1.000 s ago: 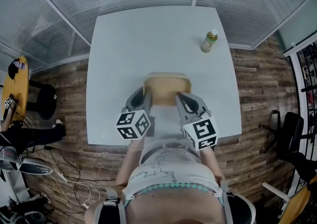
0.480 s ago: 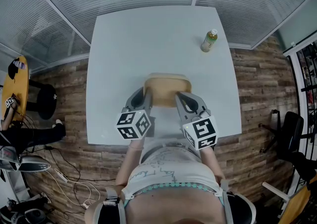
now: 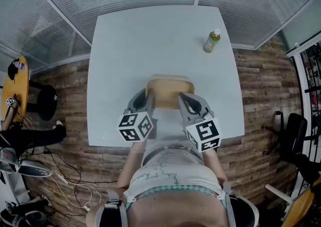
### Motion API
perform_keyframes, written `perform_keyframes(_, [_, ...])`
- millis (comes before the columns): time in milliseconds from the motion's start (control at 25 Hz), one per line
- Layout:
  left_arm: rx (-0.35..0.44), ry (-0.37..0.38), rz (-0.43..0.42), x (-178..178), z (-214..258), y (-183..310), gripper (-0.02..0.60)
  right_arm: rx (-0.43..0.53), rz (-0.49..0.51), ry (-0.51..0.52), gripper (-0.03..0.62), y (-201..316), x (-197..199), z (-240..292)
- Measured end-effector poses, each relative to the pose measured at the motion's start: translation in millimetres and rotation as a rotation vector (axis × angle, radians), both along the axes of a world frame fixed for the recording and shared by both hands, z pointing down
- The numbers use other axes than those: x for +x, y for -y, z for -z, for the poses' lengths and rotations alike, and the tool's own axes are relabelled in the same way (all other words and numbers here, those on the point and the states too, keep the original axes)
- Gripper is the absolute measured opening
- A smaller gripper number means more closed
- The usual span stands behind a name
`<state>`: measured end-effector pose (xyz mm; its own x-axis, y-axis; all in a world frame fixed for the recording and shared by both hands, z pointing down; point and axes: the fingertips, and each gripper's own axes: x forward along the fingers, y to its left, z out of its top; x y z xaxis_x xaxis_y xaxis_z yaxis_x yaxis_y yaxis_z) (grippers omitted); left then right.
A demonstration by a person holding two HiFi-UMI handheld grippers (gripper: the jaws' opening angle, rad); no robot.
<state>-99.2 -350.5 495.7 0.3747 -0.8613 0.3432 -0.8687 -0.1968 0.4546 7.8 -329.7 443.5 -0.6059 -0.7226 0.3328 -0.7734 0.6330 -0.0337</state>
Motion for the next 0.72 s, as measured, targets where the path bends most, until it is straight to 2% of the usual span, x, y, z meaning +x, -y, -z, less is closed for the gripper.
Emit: perform_keyframes(720, [-0.013,0.001,0.0,-0.4,-4.5,-0.5,0.052,-0.007,0.005,-0.007,0.0,0.2,0.2,-2.9])
